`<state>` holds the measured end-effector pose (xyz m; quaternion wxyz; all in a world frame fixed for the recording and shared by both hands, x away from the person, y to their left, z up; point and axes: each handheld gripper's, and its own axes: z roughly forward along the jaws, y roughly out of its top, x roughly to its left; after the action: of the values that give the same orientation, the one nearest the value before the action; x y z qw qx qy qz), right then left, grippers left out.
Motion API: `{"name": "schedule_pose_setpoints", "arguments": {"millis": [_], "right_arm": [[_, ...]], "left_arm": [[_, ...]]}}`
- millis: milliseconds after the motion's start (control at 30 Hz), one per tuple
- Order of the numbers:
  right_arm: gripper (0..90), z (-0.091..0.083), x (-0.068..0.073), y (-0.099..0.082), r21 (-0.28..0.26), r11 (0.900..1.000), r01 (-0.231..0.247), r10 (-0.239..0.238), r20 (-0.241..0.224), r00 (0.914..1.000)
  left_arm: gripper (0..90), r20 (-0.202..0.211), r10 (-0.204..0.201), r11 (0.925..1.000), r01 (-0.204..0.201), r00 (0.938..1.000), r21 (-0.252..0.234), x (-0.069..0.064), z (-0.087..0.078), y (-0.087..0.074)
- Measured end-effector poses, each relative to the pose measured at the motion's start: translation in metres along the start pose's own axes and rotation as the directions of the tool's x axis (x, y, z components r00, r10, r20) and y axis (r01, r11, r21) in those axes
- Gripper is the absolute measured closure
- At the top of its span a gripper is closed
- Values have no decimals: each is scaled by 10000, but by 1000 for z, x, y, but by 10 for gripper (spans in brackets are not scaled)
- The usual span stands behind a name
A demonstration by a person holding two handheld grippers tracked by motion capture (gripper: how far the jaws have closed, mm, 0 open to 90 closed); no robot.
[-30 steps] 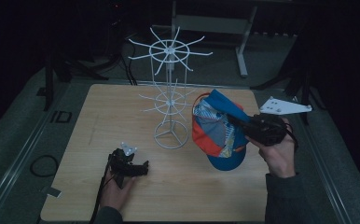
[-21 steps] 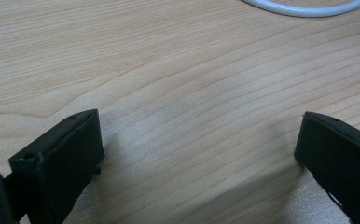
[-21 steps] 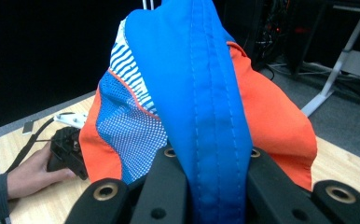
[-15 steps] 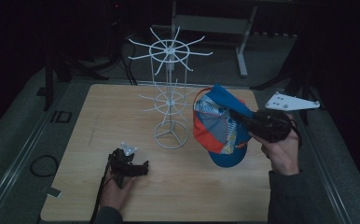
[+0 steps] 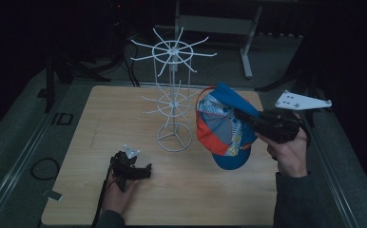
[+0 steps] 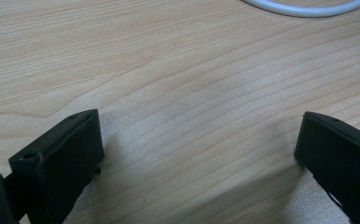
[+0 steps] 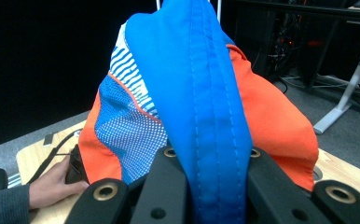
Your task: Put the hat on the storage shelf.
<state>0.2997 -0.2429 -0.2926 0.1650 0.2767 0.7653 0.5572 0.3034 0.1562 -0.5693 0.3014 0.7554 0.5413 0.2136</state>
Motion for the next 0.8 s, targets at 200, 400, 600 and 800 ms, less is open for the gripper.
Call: {"name": "schedule_pose_setpoints", "arguments": {"millis": [200,400,600,800], "right_arm": [[873,0,2,2,-100,9999,13,-14,-159,9999],[873,-1,5,5,-235,9997,113,-118,-220,9997],[872,-3,8,10,-386,9992,96,-120,-608,9981],[873,-4,11,12,-486,9987,141,-174,-685,9975]], "left_arm": [[14,5,-1,10000,1,10000,5,0,0,0],[14,4,-3,10000,3,10000,-6,0,0,0],[14,-9,4,10000,-4,10000,-8,0,0,0],[14,-4,14,10000,-14,10000,7,0,0,0]]}}
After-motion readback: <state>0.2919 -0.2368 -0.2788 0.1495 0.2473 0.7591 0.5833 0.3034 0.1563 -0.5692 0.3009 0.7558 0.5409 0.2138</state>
